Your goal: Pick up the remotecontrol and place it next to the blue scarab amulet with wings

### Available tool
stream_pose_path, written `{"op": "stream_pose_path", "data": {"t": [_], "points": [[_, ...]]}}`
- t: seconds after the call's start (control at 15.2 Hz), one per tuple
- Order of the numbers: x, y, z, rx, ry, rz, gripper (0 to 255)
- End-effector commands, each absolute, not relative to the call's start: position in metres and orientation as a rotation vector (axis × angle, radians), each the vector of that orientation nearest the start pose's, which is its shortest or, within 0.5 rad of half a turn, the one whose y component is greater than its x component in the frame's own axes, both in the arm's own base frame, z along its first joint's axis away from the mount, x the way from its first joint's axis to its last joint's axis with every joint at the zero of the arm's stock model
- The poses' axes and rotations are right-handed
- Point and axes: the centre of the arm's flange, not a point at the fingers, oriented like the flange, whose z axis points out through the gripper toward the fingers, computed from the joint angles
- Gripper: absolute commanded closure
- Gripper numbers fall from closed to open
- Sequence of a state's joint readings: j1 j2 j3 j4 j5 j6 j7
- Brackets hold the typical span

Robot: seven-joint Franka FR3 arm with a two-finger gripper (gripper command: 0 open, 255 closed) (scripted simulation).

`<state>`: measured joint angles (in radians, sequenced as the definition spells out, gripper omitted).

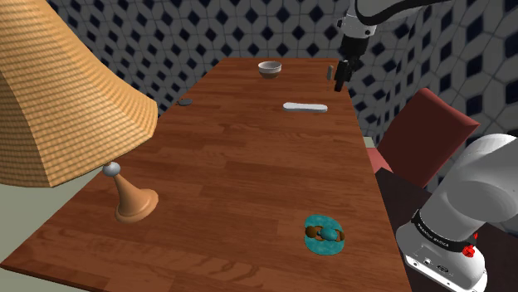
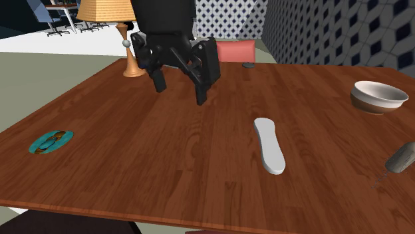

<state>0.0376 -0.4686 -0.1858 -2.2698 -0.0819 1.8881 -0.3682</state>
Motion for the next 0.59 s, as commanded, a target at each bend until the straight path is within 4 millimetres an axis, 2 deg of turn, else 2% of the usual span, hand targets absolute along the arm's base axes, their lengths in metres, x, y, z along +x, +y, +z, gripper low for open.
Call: {"op": "stream_pose_path", "data": {"t": [0.0, 0.53], "points": [[0.436, -0.092, 0.527, -3.118, -0.463, -0.116, 0], [0.519, -0.135, 0.47, -3.068, -0.671, -0.075, 0]]}}
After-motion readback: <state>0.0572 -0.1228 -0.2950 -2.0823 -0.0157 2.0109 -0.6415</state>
